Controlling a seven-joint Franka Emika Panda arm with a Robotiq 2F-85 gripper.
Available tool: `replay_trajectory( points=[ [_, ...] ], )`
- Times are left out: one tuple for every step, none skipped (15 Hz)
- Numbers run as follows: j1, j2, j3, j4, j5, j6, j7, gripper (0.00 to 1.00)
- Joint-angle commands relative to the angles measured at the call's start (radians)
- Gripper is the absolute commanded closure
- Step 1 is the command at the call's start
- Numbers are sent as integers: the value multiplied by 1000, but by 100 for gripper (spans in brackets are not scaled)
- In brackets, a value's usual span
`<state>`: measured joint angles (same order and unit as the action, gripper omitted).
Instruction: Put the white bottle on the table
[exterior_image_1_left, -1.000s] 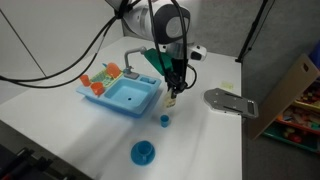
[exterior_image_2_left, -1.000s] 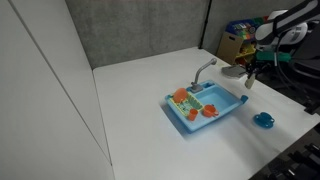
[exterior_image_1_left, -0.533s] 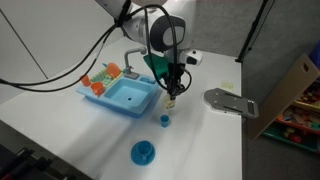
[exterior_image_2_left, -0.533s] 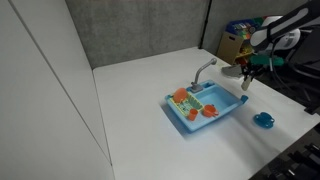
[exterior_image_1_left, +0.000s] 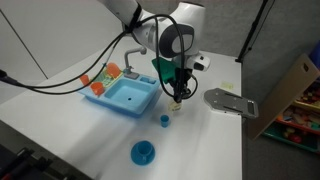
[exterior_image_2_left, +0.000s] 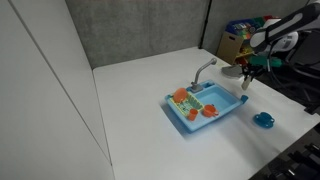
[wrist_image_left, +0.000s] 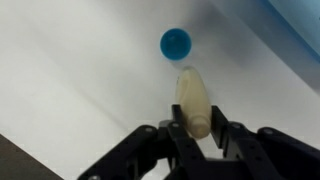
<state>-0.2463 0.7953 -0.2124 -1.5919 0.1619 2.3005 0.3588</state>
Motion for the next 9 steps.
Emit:
replay_trajectory(
  points=[
    [-21,64,-5,96,29,-38,32,91],
    [-27,76,-6,110,31,-43,35,92],
    [-33,86,-9,120,30,-45,37,91],
    [-39,96,-10,130,30,-49,38,91],
    [-46,103,-14,137,29,-52,39,91],
    [-54,110,-15,144,28,-62,35,91],
    [-61,115,-18,144,26,-65,29,91],
    [-66,118,-20,141,24,-66,25,92],
    [-73,119,-22,129,21,-60,15,91]
  ],
)
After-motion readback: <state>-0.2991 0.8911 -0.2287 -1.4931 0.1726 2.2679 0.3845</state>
